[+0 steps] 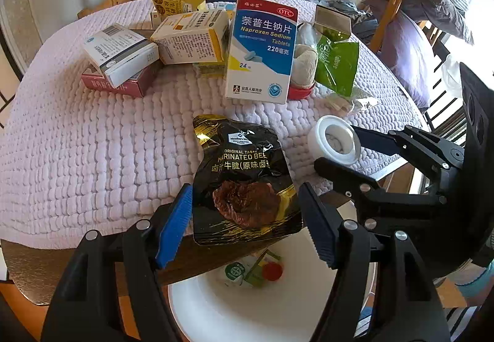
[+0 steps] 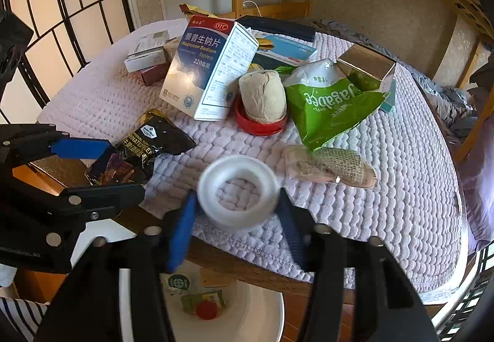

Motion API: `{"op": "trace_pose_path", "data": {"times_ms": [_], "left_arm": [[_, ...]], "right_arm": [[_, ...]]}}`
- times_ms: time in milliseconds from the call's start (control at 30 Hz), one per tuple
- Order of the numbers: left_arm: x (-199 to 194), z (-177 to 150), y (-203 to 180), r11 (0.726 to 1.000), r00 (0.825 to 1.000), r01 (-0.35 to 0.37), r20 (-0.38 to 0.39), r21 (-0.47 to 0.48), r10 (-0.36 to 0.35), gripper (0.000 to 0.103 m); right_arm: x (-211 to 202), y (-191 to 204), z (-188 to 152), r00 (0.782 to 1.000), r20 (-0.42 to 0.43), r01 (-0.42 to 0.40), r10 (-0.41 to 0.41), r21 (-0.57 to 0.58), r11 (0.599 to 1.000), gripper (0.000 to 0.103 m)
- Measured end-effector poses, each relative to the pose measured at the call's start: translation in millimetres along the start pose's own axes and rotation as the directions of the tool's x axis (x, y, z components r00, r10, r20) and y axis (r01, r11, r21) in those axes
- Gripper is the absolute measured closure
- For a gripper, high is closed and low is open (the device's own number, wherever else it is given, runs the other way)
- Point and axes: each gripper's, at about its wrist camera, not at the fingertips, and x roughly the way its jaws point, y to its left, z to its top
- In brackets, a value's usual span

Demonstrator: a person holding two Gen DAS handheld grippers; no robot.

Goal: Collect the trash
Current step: 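Grasp the black beef jerky packet with left tool while right tool grasps white tape roll, then carry the jerky packet and tape roll over the white bin with both tools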

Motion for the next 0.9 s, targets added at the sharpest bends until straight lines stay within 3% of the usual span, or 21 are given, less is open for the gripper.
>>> {"op": "trace_pose_path", "data": {"times_ms": [600,767,900], "left_arm": [[-8,-12,10,1.000,1.000,-0.012,0.000,-0.021,0.012,0.033],[-5,-4,11,0.999,1.000,-0.018,0.003,-0.031,0.018,0.022],[1,0,7,0.999,0.999,-0.049,0.001,-0.017,0.049,0.022]], "right_arm": [[-29,5,-18,1.000,0.004,-0.024,0.024,0.015,1.000,0.054],[-28,10,-21,1.000,-0.005,-0.025,0.025,0.010,1.000,0.054],[-29,12,-21,1.000,-0.005,-0.023,0.023,0.009,1.000,0.054]]}}
